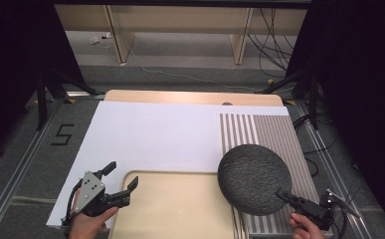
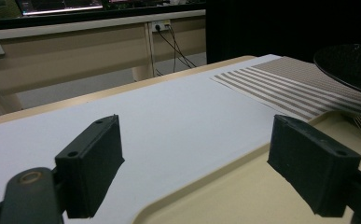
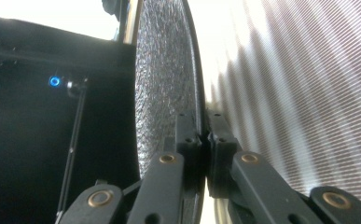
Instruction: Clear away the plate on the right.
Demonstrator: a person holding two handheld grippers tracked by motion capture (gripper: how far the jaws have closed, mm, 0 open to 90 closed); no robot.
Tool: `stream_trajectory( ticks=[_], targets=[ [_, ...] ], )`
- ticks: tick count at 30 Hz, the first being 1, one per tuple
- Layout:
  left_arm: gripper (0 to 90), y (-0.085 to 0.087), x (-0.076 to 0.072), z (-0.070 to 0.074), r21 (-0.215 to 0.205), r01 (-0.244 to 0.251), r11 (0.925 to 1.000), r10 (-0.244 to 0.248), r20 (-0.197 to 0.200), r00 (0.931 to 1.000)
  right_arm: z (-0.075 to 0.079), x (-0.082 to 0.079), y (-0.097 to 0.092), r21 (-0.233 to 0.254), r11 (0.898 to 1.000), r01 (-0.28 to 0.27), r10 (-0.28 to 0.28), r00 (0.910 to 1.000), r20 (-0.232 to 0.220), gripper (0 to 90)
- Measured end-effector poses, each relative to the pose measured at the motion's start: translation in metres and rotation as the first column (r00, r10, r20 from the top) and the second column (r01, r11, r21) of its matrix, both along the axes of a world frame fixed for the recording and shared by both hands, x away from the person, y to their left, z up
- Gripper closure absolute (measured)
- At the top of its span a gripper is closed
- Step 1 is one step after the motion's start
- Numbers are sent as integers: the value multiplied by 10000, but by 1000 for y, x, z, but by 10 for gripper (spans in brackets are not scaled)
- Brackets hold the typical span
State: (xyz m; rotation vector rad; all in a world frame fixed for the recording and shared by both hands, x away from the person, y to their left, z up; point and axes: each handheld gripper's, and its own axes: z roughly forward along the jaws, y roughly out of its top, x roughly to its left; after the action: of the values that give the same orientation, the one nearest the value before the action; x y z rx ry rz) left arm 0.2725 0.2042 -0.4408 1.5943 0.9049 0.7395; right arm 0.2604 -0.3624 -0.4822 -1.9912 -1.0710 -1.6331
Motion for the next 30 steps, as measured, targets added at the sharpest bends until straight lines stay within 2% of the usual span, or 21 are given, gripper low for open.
stream_trajectory(
  ticks=[5,6,9,12,13,14,15,17,19,20,22,23,24,25,26,27,28,29,30],
  targets=[
    [172,0,0,0,-18,-2,10000,2,9,10000,-2,2,16,-153,9978,-652,655,9977,168,865],
    [172,1,0,0,-7,-20,10000,20,10,10000,-1,3,18,30,9981,-607,607,9980,202,865],
    [172,1,0,0,-10,-13,10000,13,12,10000,0,3,25,88,9968,-795,792,9966,243,865],
    [172,0,0,0,-2,-14,10000,14,11,10000,1,4,30,-107,9936,-1123,1124,9936,58,865],
    [172,0,0,0,-6,0,10000,0,6,10000,-1,4,33,-59,9944,-1055,1056,9942,199,865],
    [172,0,0,0,-7,-1,10000,1,8,10000,0,4,33,-90,9914,-1304,1306,9914,133,865],
    [172,0,0,0,-5,0,10000,0,6,10000,4,4,35,156,9906,-1356,1361,9900,-382,865],
    [172,0,0,0,-6,-8,10000,8,-2,10000,4,4,38,261,9855,-1677,1686,9850,-369,865],
    [172,0,0,0,-17,3,10000,-3,2,10000,2,5,45,204,9882,-1517,1523,9878,-313,865],
    [171,0,0,0,-13,-11,10000,11,10,10000,2,5,46,222,9839,-1772,1780,9833,-389,865],
    [171,0,0,0,-5,-1,10000,1,4,10000,4,7,52,438,9847,-1689,1713,9835,-588,865],
    [171,0,0,0,-9,2,10000,-2,8,10000,3,6,53,241,9800,-1973,1983,9789,-502,865],
    [171,0,0,0,-11,-15,10000,15,13,10000,2,7,56,289,9812,-1910,1922,9804,-428,865],
    [171,0,0,0,-9,-17,10000,17,12,10000,3,7,58,462,9765,-2107,2130,9757,-521,865],
    [171,1,0,0,-15,-4,10000,4,11,10000,3,7,61,373,9765,-2120,2138,9754,-540,865],
    [171,1,0,0,-29,-16,10000,17,13,10000,2,7,63,410,9707,-2369,2387,9700,-467,865],
    [172,1,0,0,-34,-9,10000,9,17,10000,2,8,68,393,9753,-2175,2194,9741,-545,865],
    [171,1,0,0,-28,-3,10000,3,25,10000,2,8,70,350,9703,-2394,2412,9685,-616,865],
    [171,1,-1,0,-37,3,10000,-3,26,10000,1,8,73,358,9684,-2466,2485,9667,-609,865]
  ],
)
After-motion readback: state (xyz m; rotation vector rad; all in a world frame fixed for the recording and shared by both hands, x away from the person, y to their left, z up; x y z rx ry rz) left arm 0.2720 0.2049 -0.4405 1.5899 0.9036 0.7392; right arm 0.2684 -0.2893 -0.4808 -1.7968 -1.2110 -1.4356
